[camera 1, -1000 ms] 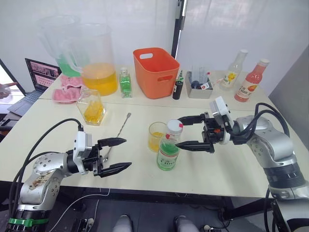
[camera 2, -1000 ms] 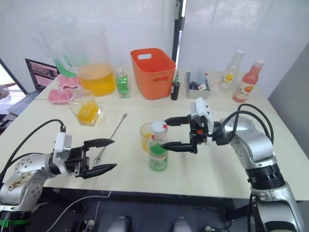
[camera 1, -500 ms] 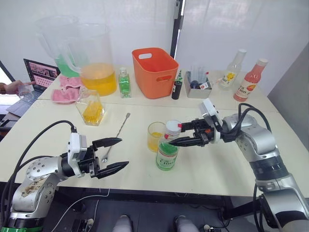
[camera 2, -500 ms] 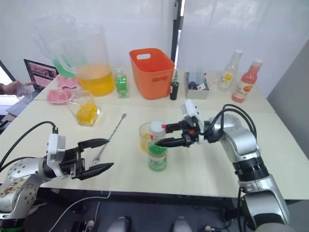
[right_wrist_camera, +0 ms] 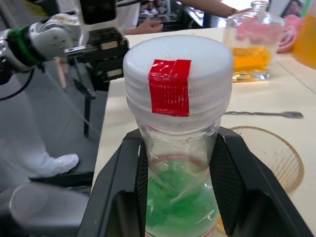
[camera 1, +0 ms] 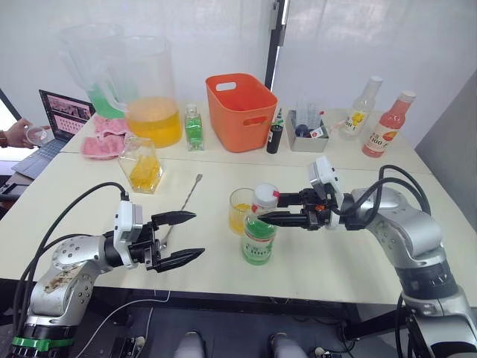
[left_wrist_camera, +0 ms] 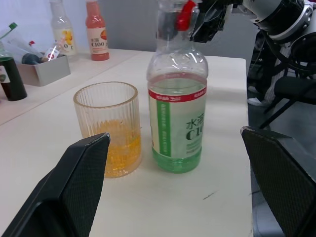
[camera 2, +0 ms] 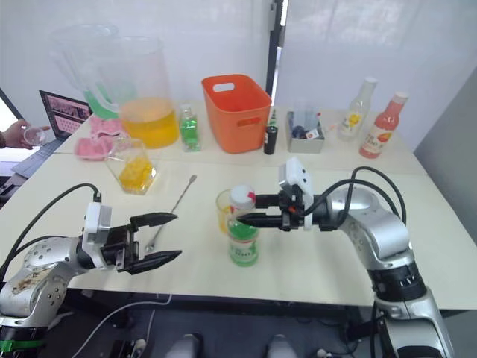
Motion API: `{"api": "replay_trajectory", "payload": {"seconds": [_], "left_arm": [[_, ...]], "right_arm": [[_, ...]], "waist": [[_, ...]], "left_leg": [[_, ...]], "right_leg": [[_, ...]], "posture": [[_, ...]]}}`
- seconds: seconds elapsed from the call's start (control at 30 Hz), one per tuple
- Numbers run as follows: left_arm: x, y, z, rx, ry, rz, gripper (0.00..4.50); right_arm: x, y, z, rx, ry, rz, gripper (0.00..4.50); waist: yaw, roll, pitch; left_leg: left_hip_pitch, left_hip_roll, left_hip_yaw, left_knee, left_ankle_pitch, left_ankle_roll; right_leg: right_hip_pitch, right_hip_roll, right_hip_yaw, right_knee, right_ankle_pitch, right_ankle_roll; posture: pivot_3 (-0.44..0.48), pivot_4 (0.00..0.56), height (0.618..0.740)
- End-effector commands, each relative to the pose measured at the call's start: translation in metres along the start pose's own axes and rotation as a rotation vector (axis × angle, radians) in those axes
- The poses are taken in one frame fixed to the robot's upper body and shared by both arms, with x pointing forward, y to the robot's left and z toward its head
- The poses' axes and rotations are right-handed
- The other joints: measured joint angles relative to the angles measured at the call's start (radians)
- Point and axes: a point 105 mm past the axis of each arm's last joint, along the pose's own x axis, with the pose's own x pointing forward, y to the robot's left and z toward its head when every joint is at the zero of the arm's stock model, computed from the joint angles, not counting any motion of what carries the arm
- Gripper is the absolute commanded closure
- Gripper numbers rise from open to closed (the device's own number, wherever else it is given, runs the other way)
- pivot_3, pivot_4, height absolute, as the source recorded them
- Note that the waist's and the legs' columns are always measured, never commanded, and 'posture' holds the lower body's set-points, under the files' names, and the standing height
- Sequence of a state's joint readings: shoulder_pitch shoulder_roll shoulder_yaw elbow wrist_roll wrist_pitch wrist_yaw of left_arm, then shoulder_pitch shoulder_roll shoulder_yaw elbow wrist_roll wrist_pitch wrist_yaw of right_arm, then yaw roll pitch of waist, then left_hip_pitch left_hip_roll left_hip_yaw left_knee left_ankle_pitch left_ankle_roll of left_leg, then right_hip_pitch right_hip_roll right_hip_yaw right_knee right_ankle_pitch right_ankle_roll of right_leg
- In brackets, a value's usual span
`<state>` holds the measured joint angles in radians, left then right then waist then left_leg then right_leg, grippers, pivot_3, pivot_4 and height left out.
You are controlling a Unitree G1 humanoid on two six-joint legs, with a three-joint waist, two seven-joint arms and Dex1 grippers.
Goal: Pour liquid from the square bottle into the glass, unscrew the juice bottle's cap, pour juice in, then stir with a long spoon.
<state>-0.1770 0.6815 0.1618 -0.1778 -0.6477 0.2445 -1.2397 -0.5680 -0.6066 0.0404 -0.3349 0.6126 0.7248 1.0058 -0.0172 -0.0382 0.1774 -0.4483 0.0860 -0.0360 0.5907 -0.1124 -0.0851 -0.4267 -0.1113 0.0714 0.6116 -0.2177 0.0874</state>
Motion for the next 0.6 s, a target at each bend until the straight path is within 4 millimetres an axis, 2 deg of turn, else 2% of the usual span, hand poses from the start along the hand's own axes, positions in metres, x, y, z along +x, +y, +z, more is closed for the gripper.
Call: {"api": "replay_trajectory", "payload": {"seconds": [0.03,0.33,0.6], "left_arm": [[0.005,0.002,0.005,0.019,-0.02,-0.049,0.0],[0.012,0.011,0.006,0.017,-0.017,-0.125,0.0],[0.014,0.013,0.007,0.022,-0.011,-0.149,0.0]], "right_arm": [[0.003,0.017,0.025,-0.055,-0.068,-0.079,3.25],[0.015,0.033,0.024,0.007,-0.147,-0.232,3.25],[0.02,0.041,0.003,-0.034,-0.06,-0.219,3.25]], "waist": [[0.003,0.0,0.0],[0.002,0.0,0.0],[0.002,0.0,0.0]], "left_leg": [[0.0,0.0,0.0,0.0,0.0,0.0],[-0.001,0.0,0.0,0.001,0.0,0.0],[-0.002,0.0,0.0,0.001,0.001,0.002]], "right_leg": [[0.0,0.0,0.0,0.0,0.0,0.0],[0.0,0.0,0.0,-0.001,0.0,0.0],[0.001,0.0,0.0,-0.001,0.0,0.0]], "posture": [[0.0,0.15,0.74],[0.0,0.15,0.74],[0.0,0.15,0.74]]}}
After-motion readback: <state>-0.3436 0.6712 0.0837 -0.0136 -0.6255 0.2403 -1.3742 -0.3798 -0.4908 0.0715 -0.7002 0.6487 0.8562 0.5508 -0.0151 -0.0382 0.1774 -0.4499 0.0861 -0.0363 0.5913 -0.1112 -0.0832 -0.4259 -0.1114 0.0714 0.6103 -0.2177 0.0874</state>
